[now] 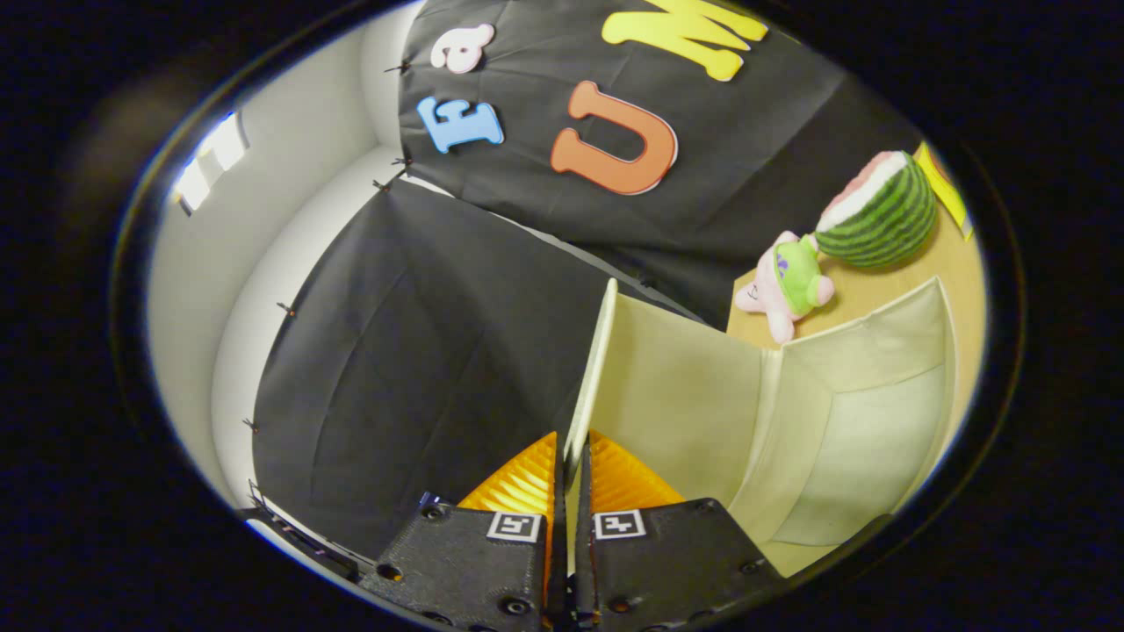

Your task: Open the storage box then place both shoes into the box .Put the left shoe in first, then the right shoe, with the right side of both shoes facing outward in a uniform manner.

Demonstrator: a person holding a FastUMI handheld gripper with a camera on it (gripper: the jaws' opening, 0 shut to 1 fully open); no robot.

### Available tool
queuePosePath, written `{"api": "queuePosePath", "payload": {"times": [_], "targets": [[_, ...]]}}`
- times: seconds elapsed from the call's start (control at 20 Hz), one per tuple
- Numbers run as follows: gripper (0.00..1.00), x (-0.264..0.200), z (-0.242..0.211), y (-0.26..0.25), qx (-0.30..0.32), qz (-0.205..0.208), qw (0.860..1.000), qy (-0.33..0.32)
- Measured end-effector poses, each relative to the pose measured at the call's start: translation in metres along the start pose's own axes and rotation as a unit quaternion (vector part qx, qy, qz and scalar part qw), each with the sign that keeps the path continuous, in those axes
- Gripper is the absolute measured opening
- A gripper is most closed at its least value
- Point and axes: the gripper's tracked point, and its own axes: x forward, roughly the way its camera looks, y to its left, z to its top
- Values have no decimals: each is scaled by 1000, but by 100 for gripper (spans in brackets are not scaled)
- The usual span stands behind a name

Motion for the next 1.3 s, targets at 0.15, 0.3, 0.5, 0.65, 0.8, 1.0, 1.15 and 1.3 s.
{"api": "queuePosePath", "payload": {"times": [0.15, 0.3, 0.5, 0.65, 0.8, 1.0, 1.15, 1.3], "targets": [[57, -9, -4, -8, -43, -51, 997, -25], [100, -19, -11, -23, -67, -104, 992, -11], [100, -55, -12, -46, -99, -152, 983, 1], [100, -91, -5, -73, -125, -197, 972, 6], [100, -127, 0, -112, -132, -246, 960, 14], [100, -173, -3, -180, -137, -322, 936, 49], [100, -208, -11, -218, -114, -365, 921, 76], [100, -241, -15, -251, -88, -394, 910, 96]]}}
